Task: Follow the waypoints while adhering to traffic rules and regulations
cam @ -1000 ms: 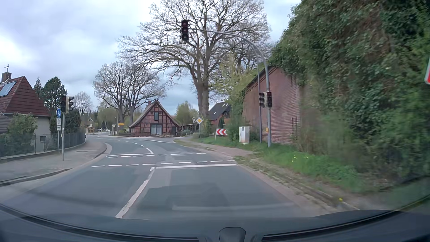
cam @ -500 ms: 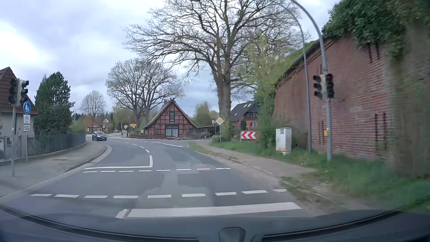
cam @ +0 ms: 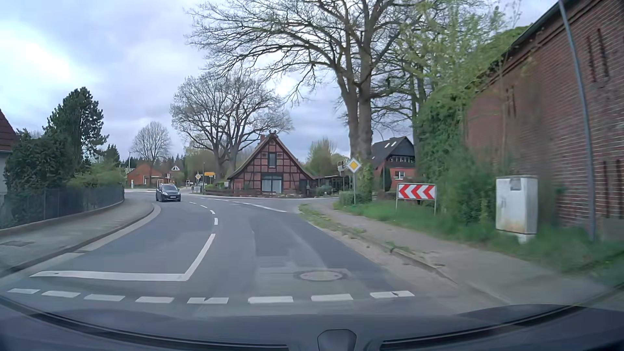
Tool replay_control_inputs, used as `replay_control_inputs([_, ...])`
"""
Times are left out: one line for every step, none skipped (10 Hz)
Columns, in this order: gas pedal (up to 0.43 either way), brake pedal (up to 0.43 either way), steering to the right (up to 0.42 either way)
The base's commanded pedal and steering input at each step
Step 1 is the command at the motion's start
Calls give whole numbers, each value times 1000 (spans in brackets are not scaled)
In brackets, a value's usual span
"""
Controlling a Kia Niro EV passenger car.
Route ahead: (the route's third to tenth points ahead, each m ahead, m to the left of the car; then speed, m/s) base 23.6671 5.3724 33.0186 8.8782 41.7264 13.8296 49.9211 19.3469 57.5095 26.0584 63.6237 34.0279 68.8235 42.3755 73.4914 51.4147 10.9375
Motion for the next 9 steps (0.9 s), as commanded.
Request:
replay_control_inputs([0, 0, -54])
replay_control_inputs([0, 0, -54])
replay_control_inputs([8, 0, -53])
replay_control_inputs([20, 0, -52])
replay_control_inputs([28, 0, -52])
replay_control_inputs([39, 0, -52])
replay_control_inputs([47, 0, -52])
replay_control_inputs([59, 0, -53])
replay_control_inputs([59, 0, -55])
